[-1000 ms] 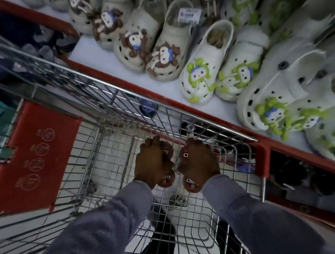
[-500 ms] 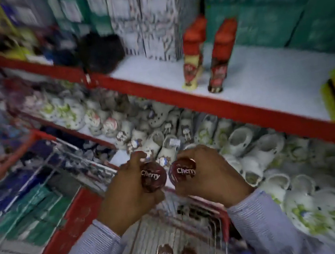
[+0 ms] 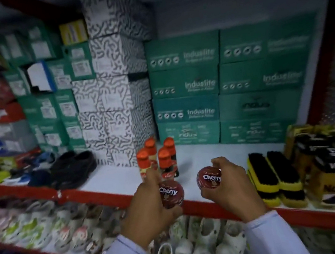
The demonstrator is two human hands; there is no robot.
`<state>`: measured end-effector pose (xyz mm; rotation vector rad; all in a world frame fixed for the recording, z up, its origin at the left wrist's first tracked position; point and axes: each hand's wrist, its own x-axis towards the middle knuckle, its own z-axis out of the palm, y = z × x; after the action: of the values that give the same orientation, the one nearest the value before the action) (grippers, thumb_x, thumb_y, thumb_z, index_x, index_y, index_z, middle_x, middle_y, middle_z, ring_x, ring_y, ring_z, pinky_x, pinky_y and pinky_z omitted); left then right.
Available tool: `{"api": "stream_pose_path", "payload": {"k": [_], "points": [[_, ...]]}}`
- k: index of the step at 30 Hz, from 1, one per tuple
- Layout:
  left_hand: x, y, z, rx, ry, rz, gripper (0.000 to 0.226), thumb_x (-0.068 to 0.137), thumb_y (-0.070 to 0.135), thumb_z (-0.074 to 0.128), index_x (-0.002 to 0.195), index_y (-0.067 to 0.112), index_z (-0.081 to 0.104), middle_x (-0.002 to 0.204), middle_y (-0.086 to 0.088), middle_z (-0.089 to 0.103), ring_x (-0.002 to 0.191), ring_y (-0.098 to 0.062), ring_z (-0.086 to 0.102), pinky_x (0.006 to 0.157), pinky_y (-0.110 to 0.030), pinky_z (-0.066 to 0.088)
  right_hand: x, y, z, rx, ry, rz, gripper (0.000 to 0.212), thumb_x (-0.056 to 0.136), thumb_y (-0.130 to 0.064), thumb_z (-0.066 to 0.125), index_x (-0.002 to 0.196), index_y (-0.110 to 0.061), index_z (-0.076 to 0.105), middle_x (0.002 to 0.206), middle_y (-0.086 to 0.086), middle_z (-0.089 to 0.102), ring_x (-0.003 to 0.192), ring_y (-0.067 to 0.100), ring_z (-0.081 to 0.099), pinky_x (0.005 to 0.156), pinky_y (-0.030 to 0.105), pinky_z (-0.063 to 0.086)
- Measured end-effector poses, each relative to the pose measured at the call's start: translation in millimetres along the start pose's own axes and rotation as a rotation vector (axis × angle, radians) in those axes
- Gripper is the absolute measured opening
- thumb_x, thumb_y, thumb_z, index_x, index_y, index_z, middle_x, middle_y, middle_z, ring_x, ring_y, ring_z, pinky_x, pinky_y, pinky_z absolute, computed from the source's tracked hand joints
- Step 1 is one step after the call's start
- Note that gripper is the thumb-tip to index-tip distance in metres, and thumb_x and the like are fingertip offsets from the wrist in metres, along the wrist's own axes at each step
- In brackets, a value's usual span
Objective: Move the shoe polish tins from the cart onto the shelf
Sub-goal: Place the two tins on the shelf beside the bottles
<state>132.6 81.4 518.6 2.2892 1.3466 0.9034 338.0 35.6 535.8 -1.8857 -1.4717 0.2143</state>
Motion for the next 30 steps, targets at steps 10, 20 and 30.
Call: {"api": "stream_pose_path", "payload": {"k": [10, 20, 30], "points": [[121, 34, 91, 0.161, -0.232, -0.05, 0.083, 0.078, 0.026, 0.08, 0.136, -0.001, 0.027, 0.117, -0.019, 0.067, 0.108, -0.036, 0.067, 0.089, -0.045, 0.057, 86, 51, 16, -0.087, -0.061, 0.188, 0.071, 0.07, -0.024, 0.083, 0.129, -0.006, 0.047, 0.132, 0.017, 0.06, 0.123, 0.035, 0.058, 0.097, 0.039, 0.053], [154, 19, 122, 0.274, -0.327, -0.124, 0.078, 0.086, 0.019, 0.071, 0.143, 0.0, 0.022, 0.127, -0.024, 0.06, 0.119, -0.042, 0.06, 0.096, -0.044, 0.053, 113, 70, 38, -0.201, -0.18, 0.273, 0.056, 0.079, -0.025, 0.075, 0.124, -0.006, 0.047, 0.132, 0.015, 0.059, 0.125, 0.036, 0.053, 0.1, 0.04, 0.05], [73, 36, 90, 0.327, -0.184, 0.148, 0.066, 0.088, 0.001, 0.058, 0.149, 0.02, 0.042, 0.158, -0.002, 0.04, 0.145, -0.024, 0.04, 0.116, -0.036, 0.04, 34, 57, 25, -0.207, 0.032, -0.06, 0.076, 0.091, -0.024, 0.056, 0.156, -0.025, 0.018, 0.166, 0.004, 0.02, 0.153, 0.027, 0.015, 0.122, 0.041, 0.026]]}}
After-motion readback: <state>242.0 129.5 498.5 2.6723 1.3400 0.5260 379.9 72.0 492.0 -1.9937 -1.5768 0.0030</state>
